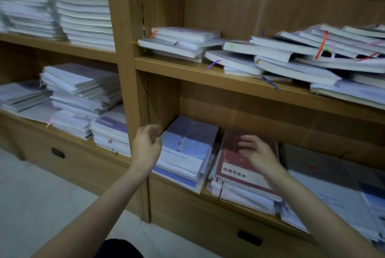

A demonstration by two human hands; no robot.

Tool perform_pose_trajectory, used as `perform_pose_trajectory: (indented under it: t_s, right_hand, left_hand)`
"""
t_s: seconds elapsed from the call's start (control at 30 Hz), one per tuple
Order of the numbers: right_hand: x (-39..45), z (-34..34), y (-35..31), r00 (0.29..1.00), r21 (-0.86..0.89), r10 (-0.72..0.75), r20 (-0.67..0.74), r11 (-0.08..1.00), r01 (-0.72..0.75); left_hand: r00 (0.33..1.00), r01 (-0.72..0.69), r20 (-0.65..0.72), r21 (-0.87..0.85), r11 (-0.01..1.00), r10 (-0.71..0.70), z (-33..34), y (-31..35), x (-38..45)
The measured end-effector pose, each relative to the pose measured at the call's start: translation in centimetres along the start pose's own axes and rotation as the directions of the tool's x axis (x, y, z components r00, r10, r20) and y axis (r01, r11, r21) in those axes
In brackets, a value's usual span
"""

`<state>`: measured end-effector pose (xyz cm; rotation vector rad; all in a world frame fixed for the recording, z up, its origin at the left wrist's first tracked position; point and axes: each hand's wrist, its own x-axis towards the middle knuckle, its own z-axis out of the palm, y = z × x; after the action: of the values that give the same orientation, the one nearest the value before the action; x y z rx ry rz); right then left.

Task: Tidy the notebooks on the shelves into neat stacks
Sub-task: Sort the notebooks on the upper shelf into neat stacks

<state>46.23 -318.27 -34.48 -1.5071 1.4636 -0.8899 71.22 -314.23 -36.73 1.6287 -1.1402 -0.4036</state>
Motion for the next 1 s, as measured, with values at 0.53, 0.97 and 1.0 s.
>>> perform_pose_trajectory:
  t_s: [0.53, 0.97, 1.0]
  right_hand:
    - [-3.0, -5.8, -12.7, 0.608, -0.368, -0.794, 0.024, 0.558, 0.744]
    - [5.4, 2.2, -24.4, 0.768, -0.784, -0.591, 0.247, 0.344, 0.516]
    - [5.9, 2.3, -25.0, 0.799, -0.807, -0.541, 0.261, 0.332, 0.489]
  left_hand:
    - [0.8, -0.516, -0.22, 0.22, 0.828, 0.558, -2.5, 12.5, 6.4]
    - [0.717, -0.596, 0.029, 0.544, 0.591, 0.697, -5.0, 8.5, 10.3]
    - [0.702, -0.612, 0.023, 0.53, 0.587, 0.712, -5.2, 8.5, 10.5]
